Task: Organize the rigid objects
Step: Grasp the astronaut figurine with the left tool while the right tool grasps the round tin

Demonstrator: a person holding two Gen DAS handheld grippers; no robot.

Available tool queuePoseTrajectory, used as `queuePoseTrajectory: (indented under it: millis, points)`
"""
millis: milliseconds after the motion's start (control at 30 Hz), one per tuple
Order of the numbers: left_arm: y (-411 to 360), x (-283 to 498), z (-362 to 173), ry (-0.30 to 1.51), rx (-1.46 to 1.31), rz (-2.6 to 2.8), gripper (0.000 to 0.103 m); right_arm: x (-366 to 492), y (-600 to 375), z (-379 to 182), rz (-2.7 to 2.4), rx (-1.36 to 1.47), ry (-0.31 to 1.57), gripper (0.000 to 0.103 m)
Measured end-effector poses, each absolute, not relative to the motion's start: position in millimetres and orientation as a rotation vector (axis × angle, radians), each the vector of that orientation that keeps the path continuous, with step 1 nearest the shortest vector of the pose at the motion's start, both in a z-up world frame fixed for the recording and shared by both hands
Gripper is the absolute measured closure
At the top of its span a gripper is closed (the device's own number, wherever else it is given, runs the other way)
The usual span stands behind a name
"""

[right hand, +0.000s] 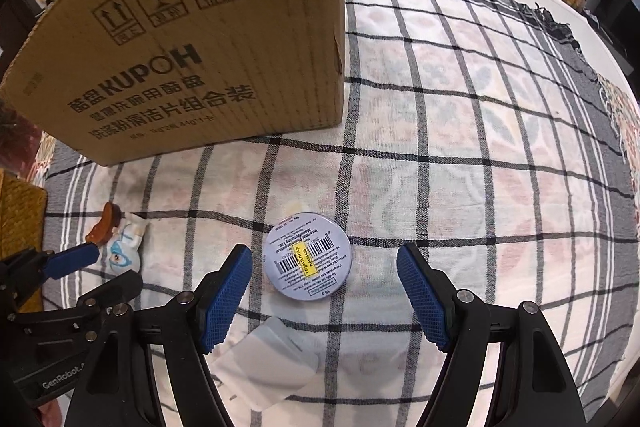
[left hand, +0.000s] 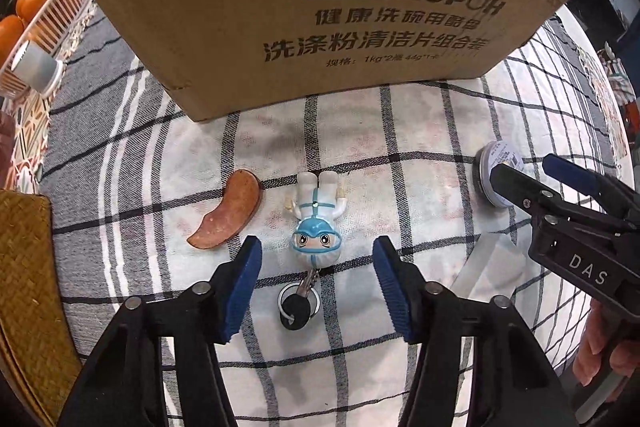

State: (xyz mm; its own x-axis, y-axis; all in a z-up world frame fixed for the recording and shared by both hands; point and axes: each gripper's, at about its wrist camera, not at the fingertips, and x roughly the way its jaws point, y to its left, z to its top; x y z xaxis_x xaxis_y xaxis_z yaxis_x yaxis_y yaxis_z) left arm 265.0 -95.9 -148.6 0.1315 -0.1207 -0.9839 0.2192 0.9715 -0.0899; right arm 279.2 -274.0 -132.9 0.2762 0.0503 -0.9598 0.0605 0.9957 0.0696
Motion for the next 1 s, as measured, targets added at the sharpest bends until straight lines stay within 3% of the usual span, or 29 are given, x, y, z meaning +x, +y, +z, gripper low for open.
queuePoseTrajectory:
  millis: [333,400,500,1000]
  points:
    - [-96,275,-165,1.441,0.039,-0.224,0.06,294,-281,-148,-0.011,0.106,1.308,0.032]
    - [-98,276,-166,1.435,0.046,-0.216,0.066,296,-282,-151,-0.003,0.119,1.323,0.034]
    - [-96,281,-167,1.427,0.056,-0.206,0.076,295,-280,-157,0.005,0.13,1.341,0.048]
    - [-89,263,-134,1.35,0.06,-0.238,0.076,273,-273,-138,0.008,0.116,1.289,0.05]
